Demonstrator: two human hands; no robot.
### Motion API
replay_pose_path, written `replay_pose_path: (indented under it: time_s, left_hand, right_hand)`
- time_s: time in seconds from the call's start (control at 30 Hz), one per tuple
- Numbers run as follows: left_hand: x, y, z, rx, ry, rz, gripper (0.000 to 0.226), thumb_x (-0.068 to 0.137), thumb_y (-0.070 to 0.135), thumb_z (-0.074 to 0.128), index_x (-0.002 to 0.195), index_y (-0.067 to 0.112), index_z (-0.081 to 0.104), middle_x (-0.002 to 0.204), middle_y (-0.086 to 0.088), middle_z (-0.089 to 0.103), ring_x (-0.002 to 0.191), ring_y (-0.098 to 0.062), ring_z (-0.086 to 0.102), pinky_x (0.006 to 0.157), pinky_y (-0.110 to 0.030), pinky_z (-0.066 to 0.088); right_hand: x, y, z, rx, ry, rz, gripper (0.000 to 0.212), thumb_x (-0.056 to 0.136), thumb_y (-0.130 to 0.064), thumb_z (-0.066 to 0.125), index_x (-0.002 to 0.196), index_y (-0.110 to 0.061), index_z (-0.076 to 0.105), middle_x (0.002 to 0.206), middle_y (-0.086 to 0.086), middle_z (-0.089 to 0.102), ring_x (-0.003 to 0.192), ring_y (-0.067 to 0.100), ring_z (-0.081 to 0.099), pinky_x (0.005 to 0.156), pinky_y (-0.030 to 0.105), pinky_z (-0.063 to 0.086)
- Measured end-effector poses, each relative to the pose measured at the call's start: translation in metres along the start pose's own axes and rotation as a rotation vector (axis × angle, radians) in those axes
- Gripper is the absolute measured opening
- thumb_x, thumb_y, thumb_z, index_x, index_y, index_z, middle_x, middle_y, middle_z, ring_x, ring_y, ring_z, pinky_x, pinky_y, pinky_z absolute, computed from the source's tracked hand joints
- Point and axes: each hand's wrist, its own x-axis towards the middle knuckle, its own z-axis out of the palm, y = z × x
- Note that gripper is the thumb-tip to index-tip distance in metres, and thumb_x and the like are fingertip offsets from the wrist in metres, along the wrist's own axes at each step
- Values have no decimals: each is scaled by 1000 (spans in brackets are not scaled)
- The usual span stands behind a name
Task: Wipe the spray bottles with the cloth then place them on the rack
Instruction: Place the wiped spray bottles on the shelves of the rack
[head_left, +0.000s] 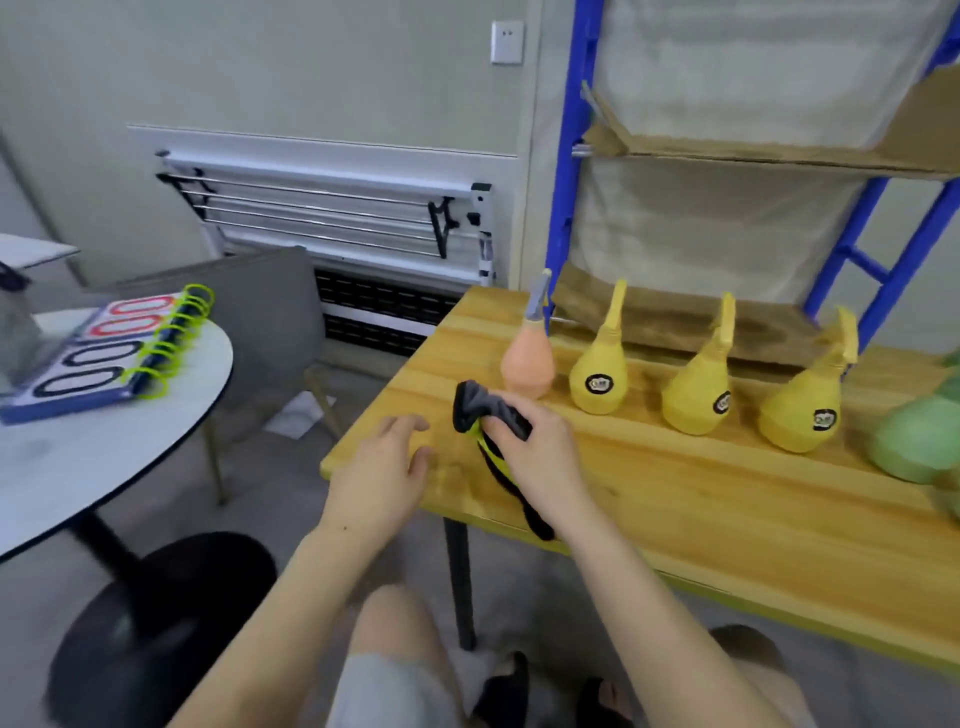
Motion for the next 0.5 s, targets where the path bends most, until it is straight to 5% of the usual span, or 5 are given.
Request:
replay_pose_path:
  time_s: [0.17, 0.3, 0.4, 0.5]
  left_hand:
    - [-3, -41, -22, 11, 39, -95, 26, 100, 31, 53, 126, 31, 55, 127, 6, 55, 100, -20, 61, 77, -42, 53]
    - [-2, -60, -28, 14, 44, -126, 25, 100, 30, 54, 125, 30, 56, 128, 7, 56, 110, -21, 60, 80, -41, 52]
    - [2, -65, -26, 10, 39, -145, 24, 99, 30, 54, 123, 31, 56, 124, 6, 56, 111, -22, 59, 77, -40, 50]
    - [5, -62, -22, 28, 32, -170, 26, 101, 30, 51, 127, 32, 54, 128, 10, 53, 109, -18, 58, 73, -35, 43]
  right_hand:
    - [23, -8, 46, -238, -105, -165, 21, 94, -23, 68, 112, -32, 73, 109, -17, 70, 98, 4, 61, 84, 29, 50]
    - [34, 0, 63, -501, -174, -241, 28, 96, -29, 65, 124, -29, 67, 129, -12, 64, 119, 13, 58, 96, 33, 50]
    - [28, 10, 69, -699, -404, -190, 49, 101, -40, 56, 147, -26, 51, 160, -9, 39, 149, 15, 32, 117, 35, 34]
    - [19, 20, 69, -727, -523, -203, 65, 103, -46, 50, 160, -22, 29, 169, -8, 13, 156, 13, 7, 126, 33, 18]
